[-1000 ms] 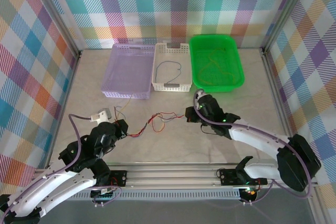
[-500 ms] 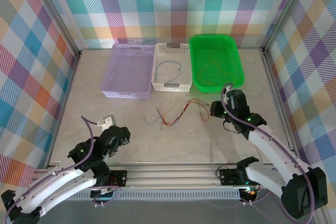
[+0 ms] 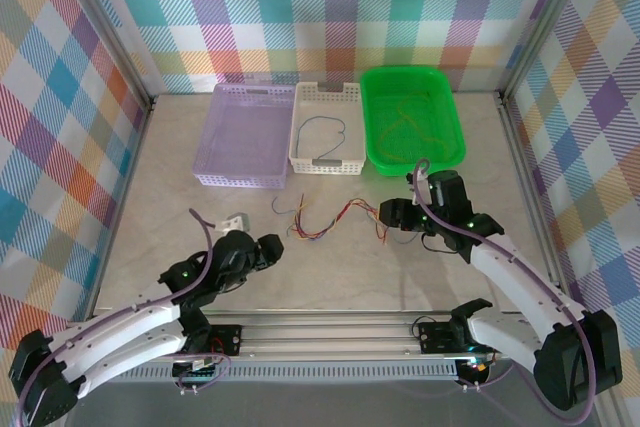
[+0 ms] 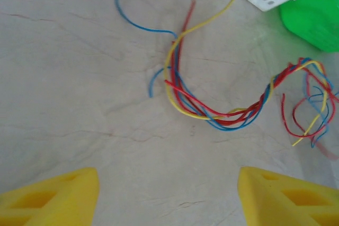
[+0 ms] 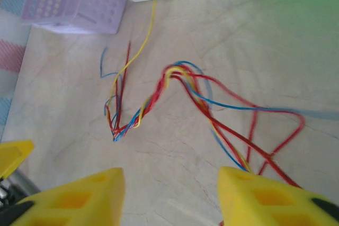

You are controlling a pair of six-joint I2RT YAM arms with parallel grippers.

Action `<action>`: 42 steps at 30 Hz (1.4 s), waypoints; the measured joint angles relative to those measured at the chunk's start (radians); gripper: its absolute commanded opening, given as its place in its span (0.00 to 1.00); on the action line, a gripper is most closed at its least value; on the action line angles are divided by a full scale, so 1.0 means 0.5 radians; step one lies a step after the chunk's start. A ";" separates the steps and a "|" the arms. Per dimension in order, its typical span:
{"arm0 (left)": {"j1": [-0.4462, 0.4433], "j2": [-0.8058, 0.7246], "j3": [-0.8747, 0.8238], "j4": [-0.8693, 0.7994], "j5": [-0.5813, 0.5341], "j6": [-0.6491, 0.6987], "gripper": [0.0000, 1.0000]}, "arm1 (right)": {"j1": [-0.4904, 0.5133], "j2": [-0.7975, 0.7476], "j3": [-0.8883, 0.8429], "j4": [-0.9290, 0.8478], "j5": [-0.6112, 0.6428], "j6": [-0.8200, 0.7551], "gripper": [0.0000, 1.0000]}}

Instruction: Untangle the cables

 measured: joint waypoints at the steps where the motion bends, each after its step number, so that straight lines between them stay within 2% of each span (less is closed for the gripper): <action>1: 0.000 0.066 0.033 0.031 0.021 0.024 0.70 | 0.000 -0.005 0.000 0.014 -0.048 -0.011 0.61; 5: 0.000 0.362 0.211 0.125 0.073 0.111 0.69 | 0.000 -0.050 0.000 0.039 -0.159 -0.037 0.65; 13: -0.068 0.887 0.517 0.275 0.137 0.255 0.68 | 0.002 -0.043 0.094 -0.050 0.120 -0.037 0.61; 21: -0.131 1.431 0.813 0.298 0.152 0.442 0.67 | 0.002 -0.009 0.095 -0.001 0.130 -0.028 0.61; 26: -0.131 1.667 0.982 0.256 0.153 0.573 0.63 | 0.002 0.027 0.095 0.031 0.097 -0.029 0.61; 29: -0.131 1.781 1.069 0.227 0.153 0.642 0.55 | 0.002 0.027 0.095 0.043 0.079 -0.029 0.61; 37: -0.131 1.887 1.077 0.195 0.155 0.771 0.23 | 0.002 0.028 0.095 0.059 0.029 -0.031 0.62; 41: -0.131 1.886 1.012 0.230 0.169 0.816 0.01 | 0.002 0.029 0.095 0.075 -0.030 -0.031 0.64; 42: -0.132 1.885 0.982 0.228 0.171 0.829 0.00 | 0.002 0.031 0.095 0.084 -0.050 -0.029 0.65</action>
